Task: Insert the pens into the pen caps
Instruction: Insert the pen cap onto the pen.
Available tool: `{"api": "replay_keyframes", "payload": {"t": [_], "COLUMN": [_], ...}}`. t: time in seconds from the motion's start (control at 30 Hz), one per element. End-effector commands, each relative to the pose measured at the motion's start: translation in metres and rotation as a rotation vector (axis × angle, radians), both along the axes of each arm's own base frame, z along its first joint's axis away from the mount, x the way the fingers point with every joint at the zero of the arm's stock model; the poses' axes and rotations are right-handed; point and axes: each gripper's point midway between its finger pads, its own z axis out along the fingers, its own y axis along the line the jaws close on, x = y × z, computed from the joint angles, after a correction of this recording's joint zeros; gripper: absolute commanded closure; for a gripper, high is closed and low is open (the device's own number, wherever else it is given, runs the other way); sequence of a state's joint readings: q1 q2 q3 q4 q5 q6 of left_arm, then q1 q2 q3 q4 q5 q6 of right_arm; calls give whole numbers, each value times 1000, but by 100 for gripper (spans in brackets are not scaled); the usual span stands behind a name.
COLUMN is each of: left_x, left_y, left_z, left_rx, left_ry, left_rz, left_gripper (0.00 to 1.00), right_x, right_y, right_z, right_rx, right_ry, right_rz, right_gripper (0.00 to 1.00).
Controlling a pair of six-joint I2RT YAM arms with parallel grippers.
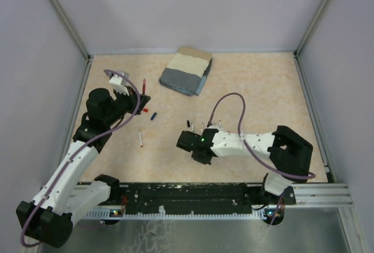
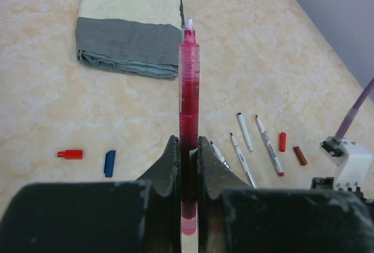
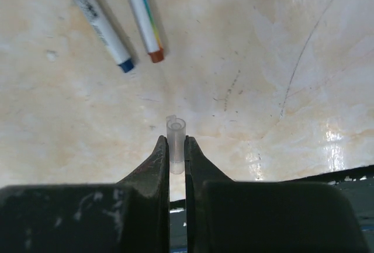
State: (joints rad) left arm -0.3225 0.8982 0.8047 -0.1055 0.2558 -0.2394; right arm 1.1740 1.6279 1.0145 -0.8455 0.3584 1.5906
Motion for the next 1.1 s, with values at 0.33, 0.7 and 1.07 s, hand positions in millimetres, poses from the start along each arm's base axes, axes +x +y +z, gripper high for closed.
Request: {"api": "replay_keyframes", "payload": {"t": [0.33,0.7,1.07], "left_x": [1,7,-2], "left_y": [-18,-27,-69], "left_z": [1,-5,-18], "left_rx": [-41,-23,-9], "left_ry": [8,65,121], "left_rz": [-98,-125,-165], "left_gripper": [100,100,100], "right_x": [68,106,140], "right_y": [-34,-43,-45], "right_z": [107,117,116], "right_rx": [278,284,361], "right_ry": [-597,-586,-597], "right_rz": [191,379,426], "right_gripper": [100,100,100]}}
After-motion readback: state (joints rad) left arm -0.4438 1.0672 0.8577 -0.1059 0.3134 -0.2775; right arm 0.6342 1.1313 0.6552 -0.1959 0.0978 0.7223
